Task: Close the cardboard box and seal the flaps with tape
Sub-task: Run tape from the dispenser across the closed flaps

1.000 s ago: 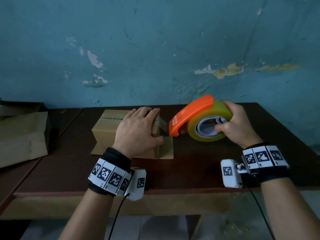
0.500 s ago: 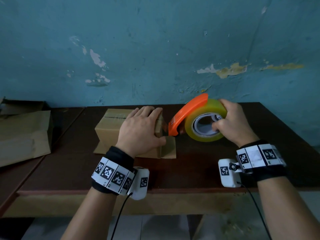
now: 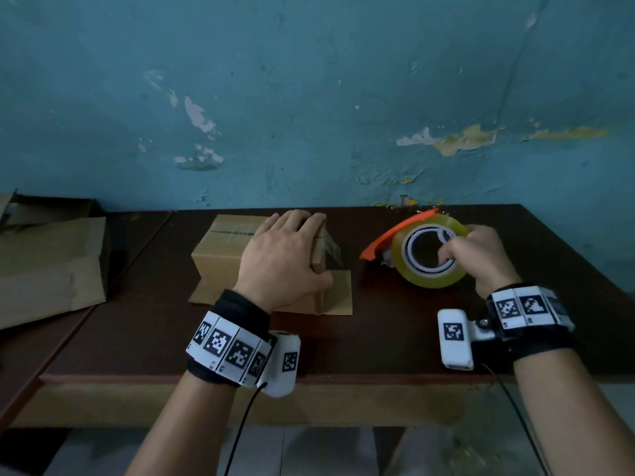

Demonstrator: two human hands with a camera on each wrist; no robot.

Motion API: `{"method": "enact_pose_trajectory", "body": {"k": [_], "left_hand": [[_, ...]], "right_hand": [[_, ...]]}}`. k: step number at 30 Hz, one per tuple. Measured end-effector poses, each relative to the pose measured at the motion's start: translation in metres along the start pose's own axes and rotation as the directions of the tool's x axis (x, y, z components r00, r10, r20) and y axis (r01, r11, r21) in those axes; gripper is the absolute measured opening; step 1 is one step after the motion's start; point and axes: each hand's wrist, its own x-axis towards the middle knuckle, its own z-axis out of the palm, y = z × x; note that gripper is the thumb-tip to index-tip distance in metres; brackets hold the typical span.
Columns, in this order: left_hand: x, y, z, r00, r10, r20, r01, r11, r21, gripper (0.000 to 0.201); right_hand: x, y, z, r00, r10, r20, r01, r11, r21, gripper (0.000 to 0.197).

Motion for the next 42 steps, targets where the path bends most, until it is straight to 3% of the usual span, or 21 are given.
{"method": "enact_pose_trajectory", "body": {"k": [4,7,11,15,17,19,24,27,31,34,36,39,42], "left_hand": [[0.000,0.000,0.000,1.000,0.004,0.003,-0.004,1.000,0.003,0.094],[0.000,0.000,0.001,1.000,0.003,0.003,-0.003,1.000,0.006,0.094],[0.000,0.000,0.000,1.000,0.005,-0.004,-0.005,1.000,0.000,0.093],[0.000,0.001,0.001,1.000,0.004,-0.003,-0.004,1.000,0.004,0.093],[0.000,0.000,0.001,1.000,0.006,-0.005,-0.006,1.000,0.004,0.093],[0.000,0.000,0.002,1.000,0.007,-0.006,-0.007,1.000,0.004,0.093],[0.001,0.000,0.002,1.000,0.007,-0.006,-0.007,1.000,0.001,0.093],[0.000,-0.001,0.002,1.000,0.010,-0.011,-0.010,1.000,-0.003,0.093],[0.000,-0.001,0.002,1.000,0.012,-0.012,-0.012,1.000,-0.007,0.094],[0.001,-0.001,0.003,1.000,0.014,-0.010,-0.014,1.000,0.000,0.094],[0.000,-0.001,0.003,1.000,0.015,-0.013,-0.015,1.000,-0.002,0.094],[0.000,-0.001,0.003,1.000,0.016,-0.019,-0.016,1.000,-0.005,0.093],[0.000,-0.002,0.004,1.000,0.019,-0.023,-0.019,1.000,-0.009,0.093]], "right_hand": [[0.012,0.006,-0.005,0.990,0.140,-0.008,-0.139,0.989,0.045,0.054],[0.015,0.009,-0.006,0.988,0.153,-0.014,-0.153,0.988,-0.009,0.046],[0.014,0.010,-0.006,0.994,0.106,0.004,-0.105,0.989,-0.109,0.009],[0.014,0.009,-0.008,0.995,0.099,0.004,-0.098,0.984,-0.150,0.010],[0.016,0.008,-0.009,0.994,0.059,-0.090,-0.075,0.979,-0.188,0.037],[0.013,0.004,-0.008,0.981,-0.026,-0.192,-0.005,0.987,-0.159,0.054],[0.003,-0.011,0.009,0.935,-0.264,-0.239,0.274,0.962,0.013,0.028],[-0.006,-0.019,0.030,0.949,-0.273,-0.158,0.292,0.949,0.118,0.016],[-0.027,-0.029,0.056,0.965,-0.231,0.126,0.185,0.935,0.302,0.008],[-0.037,-0.033,0.071,0.912,-0.153,0.379,0.017,0.940,0.340,0.024],[-0.039,-0.032,0.079,0.865,-0.134,0.484,-0.063,0.927,0.369,0.029],[-0.039,-0.027,0.089,0.834,-0.133,0.536,-0.158,0.873,0.462,0.029],[-0.039,-0.025,0.092,0.843,-0.127,0.523,-0.206,0.821,0.532,0.026]]}}
